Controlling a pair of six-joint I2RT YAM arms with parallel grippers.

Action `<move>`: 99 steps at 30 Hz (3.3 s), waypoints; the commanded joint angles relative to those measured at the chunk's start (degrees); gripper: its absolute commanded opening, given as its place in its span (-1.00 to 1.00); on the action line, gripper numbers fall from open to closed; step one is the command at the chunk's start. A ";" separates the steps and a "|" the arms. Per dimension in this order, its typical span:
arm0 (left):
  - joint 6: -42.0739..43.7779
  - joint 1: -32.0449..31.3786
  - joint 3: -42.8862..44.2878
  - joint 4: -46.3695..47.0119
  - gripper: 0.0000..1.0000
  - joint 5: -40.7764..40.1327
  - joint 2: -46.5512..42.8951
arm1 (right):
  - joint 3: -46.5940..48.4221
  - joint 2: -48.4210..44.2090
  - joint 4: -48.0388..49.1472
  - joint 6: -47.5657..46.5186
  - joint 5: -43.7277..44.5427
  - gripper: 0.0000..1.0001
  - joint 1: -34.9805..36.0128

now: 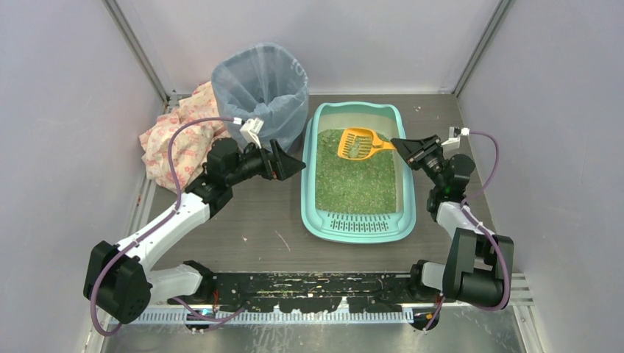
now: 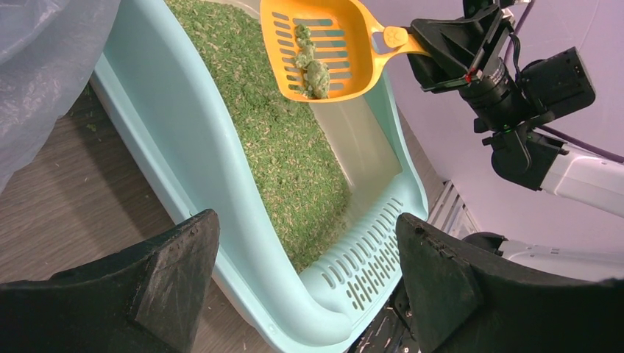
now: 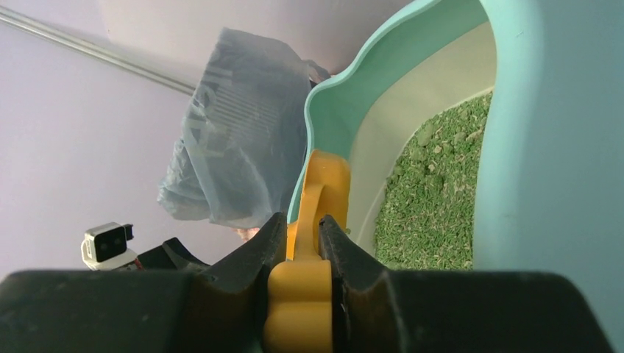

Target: Clean the litter box

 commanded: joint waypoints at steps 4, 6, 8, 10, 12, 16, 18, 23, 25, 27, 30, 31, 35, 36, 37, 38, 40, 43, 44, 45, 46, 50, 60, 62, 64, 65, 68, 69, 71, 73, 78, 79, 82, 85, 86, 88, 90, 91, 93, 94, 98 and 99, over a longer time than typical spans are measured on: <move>0.53 0.35 -0.30 2.08 0.78 0.02 -1.60 | 3.87 -2.14 3.82 3.34 0.34 -0.98 -0.74; 0.18 0.34 -0.30 2.27 0.77 0.00 -1.49 | 5.14 -1.94 4.17 5.07 1.49 -0.98 -0.76; 0.14 0.43 -0.38 2.50 0.76 0.03 -1.15 | 6.48 -0.38 6.34 7.52 1.93 -0.99 -0.76; 0.12 0.43 -0.55 2.37 0.75 -0.07 -0.84 | 7.51 2.04 10.52 12.24 2.35 -0.98 -0.77; 0.14 0.43 -0.69 2.21 0.75 -0.26 -1.10 | 8.90 4.61 14.97 16.43 2.68 -0.98 -0.78; 0.84 0.50 -0.71 0.94 0.75 -1.70 -2.26 | 14.12 8.88 19.50 21.45 3.73 -0.99 0.41; 1.39 0.52 -0.73 0.02 0.76 -2.53 -2.61 | 17.40 9.59 17.46 20.93 4.32 -0.99 1.79; 1.84 0.52 -0.91 -0.57 0.78 -3.32 -3.22 | 25.44 10.84 9.96 16.11 7.39 -0.98 6.63; 1.90 0.52 -0.98 -0.53 0.78 -3.44 -3.23 | 29.11 12.17 8.98 15.57 8.41 -0.98 8.47; 1.75 0.53 -1.04 -0.33 0.78 -3.30 -3.19 | 33.43 13.91 7.83 15.38 8.88 -0.99 10.14; 1.77 0.51 -1.09 -0.31 0.79 -3.24 -3.23 | 40.83 16.41 2.60 12.33 9.28 -0.98 13.04; 1.81 0.52 -1.09 -0.32 0.79 -3.24 -3.33 | 43.25 17.30 0.34 10.91 9.35 -0.98 14.77; 1.94 0.56 -1.18 -0.72 0.79 -3.45 -4.00 | 52.35 21.59 -7.85 4.80 9.59 -0.98 20.70; 2.06 0.55 -1.17 -0.89 0.79 -3.54 -4.27 | 54.48 23.04 -9.59 3.71 9.68 -0.98 21.85; 2.14 0.53 -1.17 -1.04 0.79 -3.59 -4.38 | 56.78 24.52 -11.35 2.51 9.54 -0.99 23.50; 2.12 0.53 -1.22 -1.21 0.79 -3.59 -4.63 | 59.63 26.17 -13.93 1.19 9.15 -0.99 24.66; 2.04 0.54 -1.52 -1.44 0.79 -3.55 -5.00 | 66.15 29.52 -21.42 -3.08 7.87 -0.99 27.19; 1.40 0.52 -2.45 -1.23 0.79 -2.81 -5.37 | 73.88 32.94 -33.15 -12.70 10.16 -0.99 31.15; 1.30 0.50 -2.71 -1.27 0.79 -2.65 -5.52 | 76.42 33.93 -37.83 -16.72 11.59 -0.99 32.34; 1.29 0.52 -2.96 -1.32 0.79 -2.63 -5.68 | 78.74 34.65 -41.48 -20.68 13.02 -0.99 33.65; 1.38 0.57 -3.13 -1.67 0.79 -2.73 -5.94 | 80.82 35.41 -44.96 -24.19 14.43 -0.99 34.89; 2.08 0.56 -3.63 -2.54 0.79 -3.64 -6.59 | 88.88 37.31 -58.39 -39.79 22.76 -0.99 40.81; 1.83 0.56 -3.64 -2.14 0.79 -3.21 -5.51 | 94.50 38.44 -63.52 -66.32 45.81 -0.99 57.32; 1.98 0.52 -3.55 -2.15 0.79 -3.20 -5.22 | 94.92 38.62 -62.79 -67.01 46.70 -0.99 57.73; 2.00 0.58 -3.63 -2.16 0.79 -3.25 -5.14 | 95.32 38.66 -62.02 -67.24 47.07 -0.99 57.79; 2.05 0.53 -3.63 -2.15 0.79 -3.29 -5.09 | 95.33 38.56 -61.56 -67.24 47.16 -0.99 57.73; 2.24 0.56 -3.72 -2.15 0.79 -3.49 -4.96 | 93.48 36.94 -58.23 -66.63 47.65 -0.99 57.77; 2.31 0.54 -3.72 -2.15 0.79 -3.55 -4.81 | 92.12 35.91 -56.10 -66.13 48.34 -0.99 57.72; 2.32 0.52 -3.72 -1.95 0.79 -3.26 -4.48 | 87.77 33.29 -50.32 -64.18 48.91 -0.99 57.31; 2.10 0.52 -3.96 -1.45 0.79 -3.07 -4.07 | 82.90 30.70 -43.69 -60.67 47.33 -0.99 55.81; 1.90 0.52 -4.12 -0.68 0.79 -2.52 -3.06 | 70.52 23.06 -28.09 -46.80 38.25 -0.99 48.92; 1.86 0.52 -4.08 -0.62 0.79 -2.35 -2.90 | 68.76 22.03 -25.44 -43.55 35.63 -0.99 46.42; 1.72 0.56 -4.07 -0.15 0.79 -2.10 -2.44 | 65.20 20.10 -19.85 -34.61 31.43 -0.99 40.74; 1.51 0.52 -4.07 0.27 0.78 -1.81 -1.81 | 63.04 19.06 -16.50 -27.08 29.01 -0.99 35.74; 1.47 0.53 -4.07 0.50 0.78 -1.69 -1.54 | 62.34 18.97 -14.99 -23.42 27.81 -0.99 33.65; 1.29 0.52 -4.16 0.89 0.78 -1.45 -0.85 | 60.34 19.01 -10.68 -14.57 25.34 -0.99 29.38; 1.25 0.56 -4.16 1.00 0.78 -1.11 -0.39 | 57.90 18.47 -8.60 -9.08 23.63 -0.99 25.40; 1.20 0.52 -4.16 1.05 0.78 -1.05 -0.39 | 55.89 17.84 -8.16 -7.50 23.17 -0.99 23.50; 1.23 0.57 -4.33 1.18 0.78 -1.05 -0.42 | 51.37 15.39 -10.16 -6.97 22.50 -0.99 20.58; 1.32 0.54 -4.34 1.18 0.78 -1.12 -0.46 | 47.27 13.40 -10.98 -7.36 22.50 -0.99 18.93; 1.63 0.53 -4.09 1.21 0.78 -0.66 0.25 | 34.12 5.98 -12.77 -11.02 21.96 -0.99 15.77; 1.59 0.56 -4.08 1.27 0.77 -0.49 0.37 | 31.42 4.13 -13.99 -12.53 21.67 -0.99 15.25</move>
